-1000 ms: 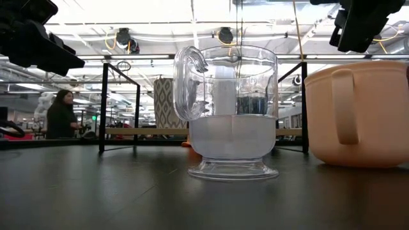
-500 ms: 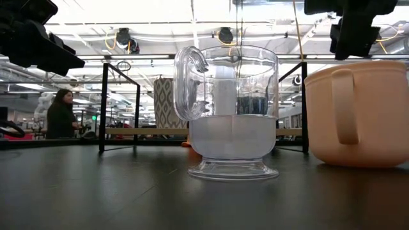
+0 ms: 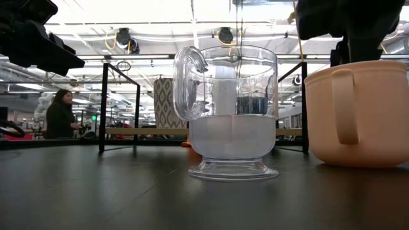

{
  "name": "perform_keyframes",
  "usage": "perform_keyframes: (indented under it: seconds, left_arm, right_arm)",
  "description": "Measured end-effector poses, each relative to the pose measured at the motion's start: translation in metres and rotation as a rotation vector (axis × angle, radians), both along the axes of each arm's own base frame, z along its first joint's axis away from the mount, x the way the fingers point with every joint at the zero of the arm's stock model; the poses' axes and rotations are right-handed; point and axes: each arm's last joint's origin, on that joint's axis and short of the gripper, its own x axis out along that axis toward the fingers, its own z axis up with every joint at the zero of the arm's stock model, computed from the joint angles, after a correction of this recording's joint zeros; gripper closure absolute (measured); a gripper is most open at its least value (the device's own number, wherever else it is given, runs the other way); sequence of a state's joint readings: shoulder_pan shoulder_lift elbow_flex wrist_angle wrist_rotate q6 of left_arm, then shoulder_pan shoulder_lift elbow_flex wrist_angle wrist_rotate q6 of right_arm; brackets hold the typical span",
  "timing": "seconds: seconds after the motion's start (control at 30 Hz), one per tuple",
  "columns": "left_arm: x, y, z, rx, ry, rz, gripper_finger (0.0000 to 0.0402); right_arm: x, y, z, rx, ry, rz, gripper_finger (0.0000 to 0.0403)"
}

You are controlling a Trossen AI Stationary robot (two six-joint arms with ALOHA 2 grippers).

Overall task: Stack small to large cups/mugs on shelf
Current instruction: Put the orange cup on the shelf

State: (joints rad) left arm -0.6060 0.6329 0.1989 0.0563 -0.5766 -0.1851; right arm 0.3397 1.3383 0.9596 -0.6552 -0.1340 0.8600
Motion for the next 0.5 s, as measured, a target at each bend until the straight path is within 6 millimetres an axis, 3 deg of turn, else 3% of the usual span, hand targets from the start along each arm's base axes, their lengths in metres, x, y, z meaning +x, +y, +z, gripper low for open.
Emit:
perform_keyframes:
  seconds: [0.5]
  left_arm:
    - [0.000,0.000,0.000,0.002,0.000,-0.001,0.0378]
  right_arm:
    - [0.011,0.003,-0.014,-0.020,0.014,0.033,0.0227]
